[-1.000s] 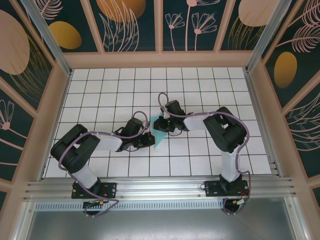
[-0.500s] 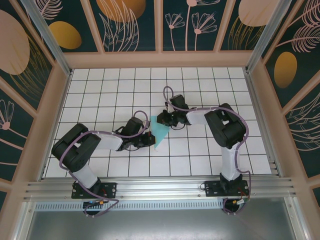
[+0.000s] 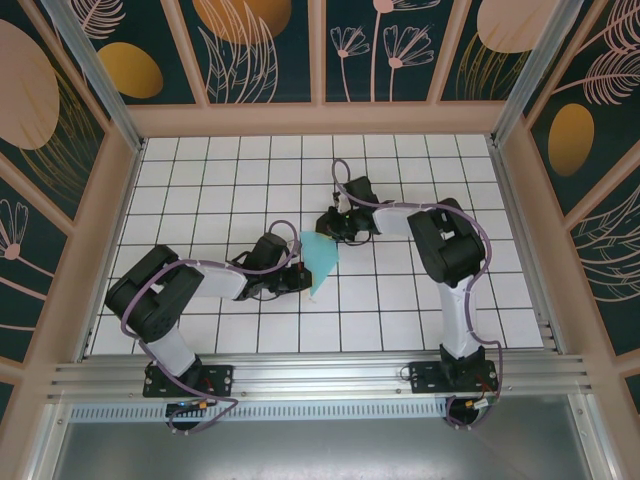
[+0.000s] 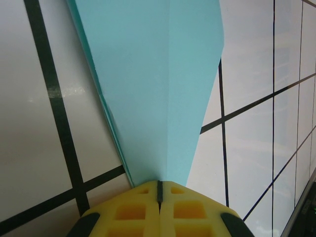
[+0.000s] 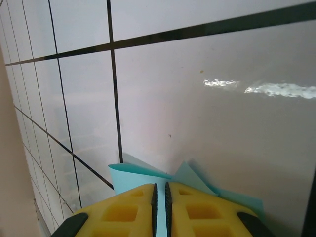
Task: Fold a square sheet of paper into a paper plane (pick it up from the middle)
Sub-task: Fourth fold the wing at the center of the table.
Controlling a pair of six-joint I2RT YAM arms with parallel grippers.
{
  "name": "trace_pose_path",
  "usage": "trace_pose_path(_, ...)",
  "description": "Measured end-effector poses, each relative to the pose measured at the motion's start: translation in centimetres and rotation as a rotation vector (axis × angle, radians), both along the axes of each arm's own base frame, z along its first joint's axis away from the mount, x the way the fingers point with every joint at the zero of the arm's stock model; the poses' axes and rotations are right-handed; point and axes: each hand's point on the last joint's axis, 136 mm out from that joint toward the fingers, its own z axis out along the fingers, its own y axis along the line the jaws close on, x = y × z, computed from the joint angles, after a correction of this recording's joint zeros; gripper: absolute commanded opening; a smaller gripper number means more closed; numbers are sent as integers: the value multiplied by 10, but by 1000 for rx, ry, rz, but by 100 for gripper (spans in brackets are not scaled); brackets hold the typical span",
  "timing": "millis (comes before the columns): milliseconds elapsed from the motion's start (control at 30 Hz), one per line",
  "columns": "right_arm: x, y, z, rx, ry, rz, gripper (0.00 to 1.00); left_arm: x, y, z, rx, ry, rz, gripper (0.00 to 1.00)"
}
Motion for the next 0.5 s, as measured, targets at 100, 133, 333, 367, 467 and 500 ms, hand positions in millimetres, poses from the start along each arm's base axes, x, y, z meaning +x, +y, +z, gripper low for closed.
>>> trace_pose_path(100, 1, 0, 0, 5, 17, 2, 18, 0, 0, 0, 0, 0, -1, 0)
trace_pose_path(133, 3, 0, 0, 6, 20, 1, 18, 0, 0, 0, 0, -1, -1, 0)
trace_pose_path(333, 38, -16, 3, -24, -40, -67, 19, 0, 0, 0, 0, -6, -5, 0)
trace_pose_path(367, 45, -22, 3, -33, -52, -85, 18, 0, 0, 0, 0, -6, -6, 0)
trace_pose_path(467, 57, -37, 3, -49, -70, -120, 19, 0, 0, 0, 2, -14, -15, 0)
trace_pose_path(500, 59, -40, 4, -53, -77, -125, 20, 0, 0, 0, 3, -19, -20, 0)
